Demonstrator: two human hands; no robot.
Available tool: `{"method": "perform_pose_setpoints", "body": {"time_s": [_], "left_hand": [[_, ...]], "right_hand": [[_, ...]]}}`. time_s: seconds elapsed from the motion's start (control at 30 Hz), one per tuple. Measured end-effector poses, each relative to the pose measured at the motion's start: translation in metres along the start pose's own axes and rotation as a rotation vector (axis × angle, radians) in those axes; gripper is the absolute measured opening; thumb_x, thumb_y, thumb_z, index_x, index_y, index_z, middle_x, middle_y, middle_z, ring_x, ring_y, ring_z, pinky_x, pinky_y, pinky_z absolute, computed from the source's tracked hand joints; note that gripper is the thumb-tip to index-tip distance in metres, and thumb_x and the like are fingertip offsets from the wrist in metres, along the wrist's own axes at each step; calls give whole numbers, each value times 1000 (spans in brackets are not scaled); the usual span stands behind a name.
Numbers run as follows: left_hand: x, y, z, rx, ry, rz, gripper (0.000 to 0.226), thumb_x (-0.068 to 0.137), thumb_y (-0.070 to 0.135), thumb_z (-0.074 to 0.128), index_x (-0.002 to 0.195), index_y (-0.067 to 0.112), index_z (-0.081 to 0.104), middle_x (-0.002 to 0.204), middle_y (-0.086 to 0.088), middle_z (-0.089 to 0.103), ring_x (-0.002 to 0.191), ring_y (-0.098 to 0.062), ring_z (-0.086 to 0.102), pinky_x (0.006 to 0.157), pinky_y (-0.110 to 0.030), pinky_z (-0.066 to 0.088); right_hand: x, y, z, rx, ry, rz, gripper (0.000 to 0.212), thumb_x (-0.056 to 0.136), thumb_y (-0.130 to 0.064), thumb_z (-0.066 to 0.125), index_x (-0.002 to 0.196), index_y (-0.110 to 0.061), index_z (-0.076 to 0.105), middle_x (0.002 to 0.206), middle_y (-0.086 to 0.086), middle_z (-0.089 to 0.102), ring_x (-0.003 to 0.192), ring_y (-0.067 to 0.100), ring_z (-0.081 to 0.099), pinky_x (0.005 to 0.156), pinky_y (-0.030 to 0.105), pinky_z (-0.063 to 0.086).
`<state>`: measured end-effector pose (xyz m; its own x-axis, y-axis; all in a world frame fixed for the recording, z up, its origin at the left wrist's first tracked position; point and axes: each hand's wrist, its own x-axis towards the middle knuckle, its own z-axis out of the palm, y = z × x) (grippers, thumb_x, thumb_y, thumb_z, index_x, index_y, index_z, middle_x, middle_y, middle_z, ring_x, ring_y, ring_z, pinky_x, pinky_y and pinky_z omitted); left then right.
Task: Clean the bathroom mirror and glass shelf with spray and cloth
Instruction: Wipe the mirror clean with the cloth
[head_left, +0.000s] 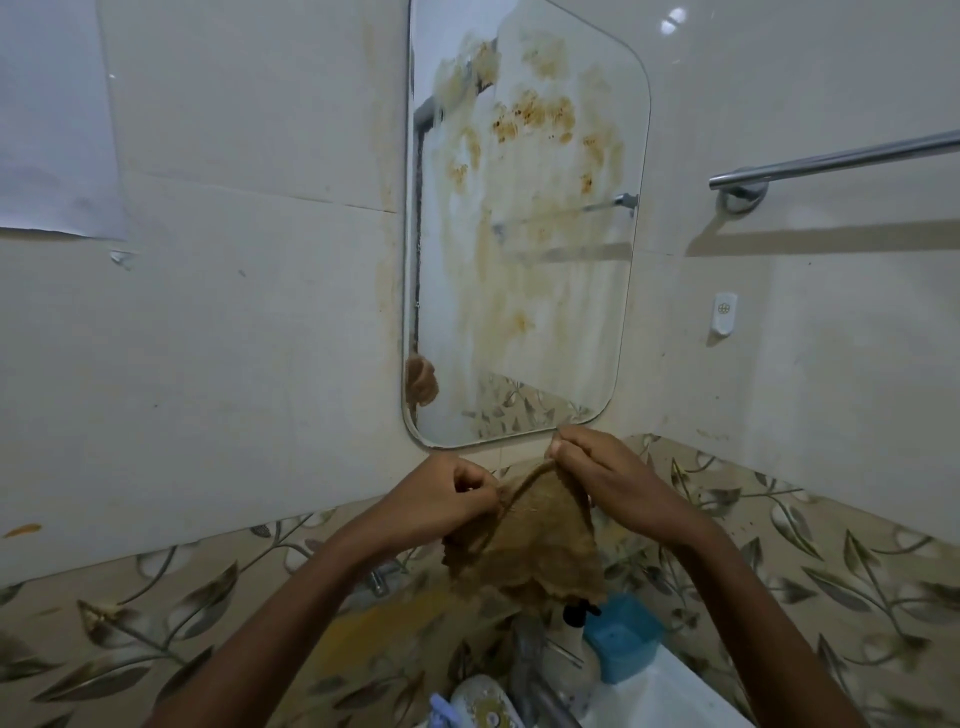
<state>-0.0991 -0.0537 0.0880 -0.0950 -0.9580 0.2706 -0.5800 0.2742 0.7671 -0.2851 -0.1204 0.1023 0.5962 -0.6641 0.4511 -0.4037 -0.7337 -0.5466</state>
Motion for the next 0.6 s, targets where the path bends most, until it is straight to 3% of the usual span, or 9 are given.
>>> {"method": "perform_pose_setpoints", "body": {"time_s": [0.07,0.13,0.3,0.43,0.5,0.6], "left_hand": [[-1,-1,3,-91,-23,1,34,83,38,61,64,10,63,62,-3,52,61,-15,51,58,-19,40],[-2,1,5,-119,-42,21,32,77,49,66,67,19,64,64,6,58,62,-4,56,59,-11,42],[-1,7,-16,-166,-107,60,21,87,22,60,96,6,72,90,-1,72,83,-7,66,74,-15,49],[-4,11,-29,-179,-183,65,26,93,23,50,83,8,69,77,5,65,74,-5,61,68,-11,45],[-4,9,-30,-149,-167,63,35,94,29,50,84,1,68,79,-5,63,77,-10,59,69,-12,45],[-3,3,-31,-116,-123,84,68,77,51,54,97,-13,62,91,-29,57,81,-22,55,70,-14,45]], "right_hand": [[8,-5,3,-42,-4,-37,32,99,-18,34,67,-21,39,68,-3,39,65,13,37,61,29,30],[15,-9,4,-37,-9,-86,33,98,-19,38,65,-22,37,66,-5,37,61,11,36,61,29,29],[23,-9,-6,222,-43,-101,31,93,-35,49,74,-11,47,69,1,39,64,14,40,60,26,34],[26,-3,-4,453,-109,-36,44,73,-54,56,77,-10,52,70,0,45,65,14,46,60,24,40],[27,-1,-7,415,-180,-40,39,69,-51,62,71,-13,50,71,-3,47,68,15,48,62,22,42],[27,-2,-16,415,-326,-57,30,67,-39,67,65,-19,45,80,-2,58,75,8,56,66,17,46]]}}
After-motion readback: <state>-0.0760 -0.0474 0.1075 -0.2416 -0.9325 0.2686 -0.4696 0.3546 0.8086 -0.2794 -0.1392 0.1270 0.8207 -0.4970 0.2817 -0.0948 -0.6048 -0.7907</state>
